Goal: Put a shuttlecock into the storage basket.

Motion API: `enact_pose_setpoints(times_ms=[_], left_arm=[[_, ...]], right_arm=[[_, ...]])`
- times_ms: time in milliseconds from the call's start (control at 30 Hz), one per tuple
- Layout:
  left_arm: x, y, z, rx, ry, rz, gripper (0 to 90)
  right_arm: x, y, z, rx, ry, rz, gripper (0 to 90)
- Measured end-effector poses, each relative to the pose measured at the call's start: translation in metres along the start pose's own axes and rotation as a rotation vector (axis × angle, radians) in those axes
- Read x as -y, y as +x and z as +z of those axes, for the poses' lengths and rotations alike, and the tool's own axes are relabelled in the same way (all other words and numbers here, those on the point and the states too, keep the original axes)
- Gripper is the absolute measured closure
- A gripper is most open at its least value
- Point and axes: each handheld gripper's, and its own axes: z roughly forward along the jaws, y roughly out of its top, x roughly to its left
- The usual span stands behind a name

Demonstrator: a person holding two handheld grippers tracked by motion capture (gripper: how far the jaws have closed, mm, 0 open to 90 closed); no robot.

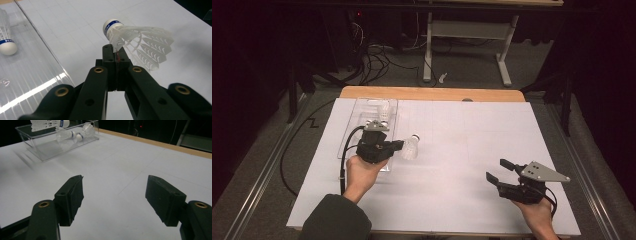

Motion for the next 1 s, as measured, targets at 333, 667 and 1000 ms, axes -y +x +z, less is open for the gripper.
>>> enact_pose_setpoints(times_ms=[333,667,1000], left_arm=[[-0.002,0.006,-0.008,-0.004,-0.004,-0.012,89.9],[-0.004,0.009,-0.017,-0.005,-0.024,-0.023,89.9],[-0.005,0.016,-0.024,-0.016,-0.032,-0.039,89.9]], right_arm=[[0.009,0.002,0.000,-0.001,0.010,-0.004,30.4],[0.014,0.001,-0.003,0.004,-0.005,0.001,30.2],[0.018,0.001,-0.003,0.008,-0.003,0.007,30.1]])
